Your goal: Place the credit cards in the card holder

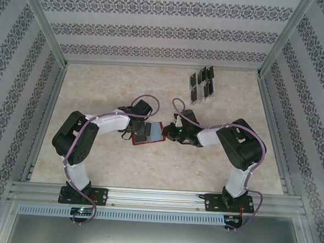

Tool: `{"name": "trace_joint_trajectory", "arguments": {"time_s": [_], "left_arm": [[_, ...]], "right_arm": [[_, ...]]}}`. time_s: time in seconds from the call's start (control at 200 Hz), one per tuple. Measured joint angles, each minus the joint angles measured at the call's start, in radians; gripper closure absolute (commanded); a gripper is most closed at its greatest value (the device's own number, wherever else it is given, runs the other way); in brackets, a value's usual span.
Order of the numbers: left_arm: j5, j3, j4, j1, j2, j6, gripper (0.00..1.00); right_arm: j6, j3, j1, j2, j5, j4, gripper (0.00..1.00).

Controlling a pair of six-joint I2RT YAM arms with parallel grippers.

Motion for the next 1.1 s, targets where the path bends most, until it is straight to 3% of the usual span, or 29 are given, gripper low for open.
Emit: {"name": "trace_joint_trajectory", "arguments": {"time_s": [0.22, 0.41, 0.52, 0.849, 1.104], "left_arm": [[0.023, -0.009, 0.002, 0.006, -0.032, 0.018, 0.00], [0.041, -0.008, -0.001, 0.013, -0.126, 0.018, 0.00], [0.041, -0.009, -0.005, 0.019, -0.159, 0.018, 0.00], [0.041, -0.137, -0.013, 0.112, -0.200, 0.017, 0.00], [0.044, -0.185, -0.015, 0.118, -0.206, 0.017, 0.00]], "right_arm": [[-0.002, 0.000, -0.014, -0.017, -0.003, -0.035, 1.00], [-0.042, 0.016, -0.028, -0.112, 0.003, -0.156, 0.72], [-0.085, 0.063, -0.025, -0.148, 0.013, -0.234, 0.65], [-0.245, 0.209, 0.060, -0.145, 0.082, -0.477, 0.58], [-0.360, 0.379, 0.088, -0.047, 0.138, -0.591, 0.56]]}}
